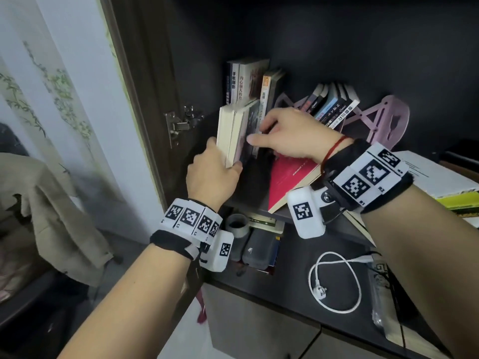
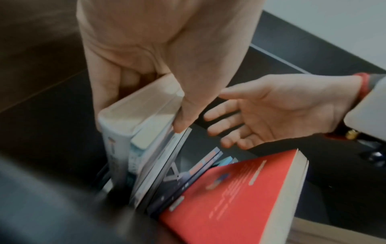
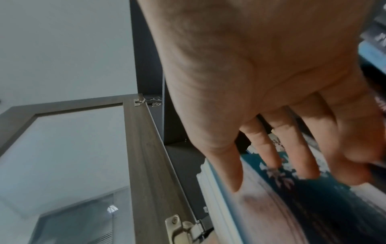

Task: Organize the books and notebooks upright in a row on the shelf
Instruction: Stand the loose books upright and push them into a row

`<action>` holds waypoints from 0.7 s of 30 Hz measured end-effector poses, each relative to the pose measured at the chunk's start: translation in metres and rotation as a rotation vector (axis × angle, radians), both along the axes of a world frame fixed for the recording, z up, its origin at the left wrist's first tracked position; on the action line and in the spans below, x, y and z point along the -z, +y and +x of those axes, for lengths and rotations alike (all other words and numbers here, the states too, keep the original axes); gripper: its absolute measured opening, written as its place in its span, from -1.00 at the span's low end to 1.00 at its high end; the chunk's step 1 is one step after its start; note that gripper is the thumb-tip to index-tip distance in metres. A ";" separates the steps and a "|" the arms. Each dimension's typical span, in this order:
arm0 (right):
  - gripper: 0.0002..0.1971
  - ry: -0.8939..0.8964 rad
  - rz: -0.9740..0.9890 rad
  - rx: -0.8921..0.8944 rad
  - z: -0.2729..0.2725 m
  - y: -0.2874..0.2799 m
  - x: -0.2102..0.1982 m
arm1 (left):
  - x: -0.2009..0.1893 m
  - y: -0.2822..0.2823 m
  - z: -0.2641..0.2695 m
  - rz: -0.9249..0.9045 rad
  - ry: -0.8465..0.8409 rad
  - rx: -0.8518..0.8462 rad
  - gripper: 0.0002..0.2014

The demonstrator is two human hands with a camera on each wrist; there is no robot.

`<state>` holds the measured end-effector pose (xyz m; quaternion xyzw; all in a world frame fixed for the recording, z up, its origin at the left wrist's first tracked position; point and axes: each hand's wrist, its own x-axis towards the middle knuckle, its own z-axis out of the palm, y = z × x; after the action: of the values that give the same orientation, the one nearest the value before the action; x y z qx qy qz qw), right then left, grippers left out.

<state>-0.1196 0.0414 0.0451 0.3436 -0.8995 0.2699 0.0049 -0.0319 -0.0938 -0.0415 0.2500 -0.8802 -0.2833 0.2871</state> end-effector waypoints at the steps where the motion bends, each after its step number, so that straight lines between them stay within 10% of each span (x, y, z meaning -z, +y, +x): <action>1: -0.53 -0.028 -0.010 -0.017 0.000 -0.004 -0.003 | -0.006 0.001 -0.001 -0.045 0.008 -0.007 -0.48; 8: -0.41 -0.244 -0.231 0.021 -0.003 -0.037 -0.022 | -0.053 0.006 -0.017 -0.265 0.080 -0.039 -0.59; 14: -0.84 -0.231 -0.372 -0.021 -0.018 -0.039 -0.039 | -0.039 -0.004 -0.008 0.055 0.279 0.220 -0.35; 21: -0.55 -0.319 -0.369 -0.021 -0.048 -0.043 -0.048 | -0.017 -0.021 -0.034 0.134 0.431 0.192 -0.46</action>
<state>-0.1674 -0.0016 0.0929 0.2992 -0.8208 0.4804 -0.0773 -0.0659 -0.1149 -0.0244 0.1174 -0.7975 -0.4141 0.4227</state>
